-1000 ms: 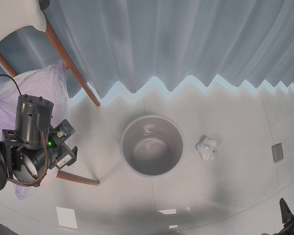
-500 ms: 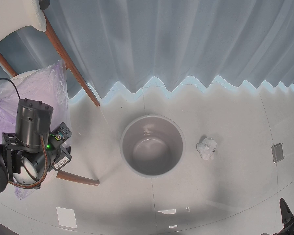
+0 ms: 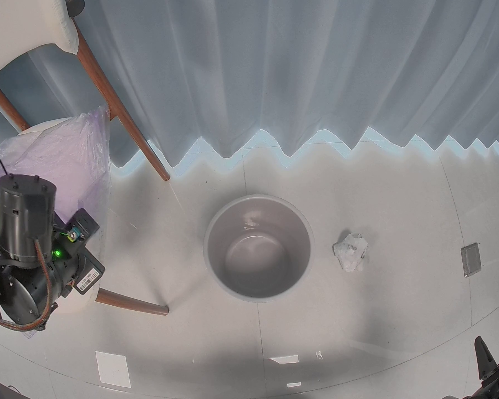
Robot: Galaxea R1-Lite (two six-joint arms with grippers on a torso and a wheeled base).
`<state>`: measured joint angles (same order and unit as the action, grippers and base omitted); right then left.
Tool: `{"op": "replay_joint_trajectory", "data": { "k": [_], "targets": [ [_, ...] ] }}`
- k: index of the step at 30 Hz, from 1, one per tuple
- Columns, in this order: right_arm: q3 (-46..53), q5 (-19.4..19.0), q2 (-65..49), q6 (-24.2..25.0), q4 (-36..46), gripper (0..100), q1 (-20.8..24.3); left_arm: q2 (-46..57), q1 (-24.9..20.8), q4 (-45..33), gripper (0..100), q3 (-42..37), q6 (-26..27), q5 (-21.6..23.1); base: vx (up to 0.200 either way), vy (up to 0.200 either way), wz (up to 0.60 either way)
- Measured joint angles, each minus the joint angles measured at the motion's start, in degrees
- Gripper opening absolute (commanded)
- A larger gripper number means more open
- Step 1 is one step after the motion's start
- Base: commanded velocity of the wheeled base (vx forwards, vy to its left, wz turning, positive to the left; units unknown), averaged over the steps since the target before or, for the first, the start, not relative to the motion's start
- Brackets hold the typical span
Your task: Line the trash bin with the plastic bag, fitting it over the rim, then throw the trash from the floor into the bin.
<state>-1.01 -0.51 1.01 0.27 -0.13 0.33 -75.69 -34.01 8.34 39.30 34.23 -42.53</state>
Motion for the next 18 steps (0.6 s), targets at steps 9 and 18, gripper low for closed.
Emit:
{"op": "replay_joint_trajectory", "data": {
  "k": [9, 18],
  "targets": [
    [0.0, 0.0, 0.0, 0.0, 0.0, 100, 0.0, 8.6, -2.1, -0.4, 0, -2.2, -8.9, 0.5, 0.000, 0.000, 0.00],
    [0.0, 0.1, 0.0, 0.0, 0.0, 100, 0.0, 14.7, -3.0, -0.4, 0, -3.6, -18.6, 2.6, 0.000, 0.000, 0.00]
  ]
}}
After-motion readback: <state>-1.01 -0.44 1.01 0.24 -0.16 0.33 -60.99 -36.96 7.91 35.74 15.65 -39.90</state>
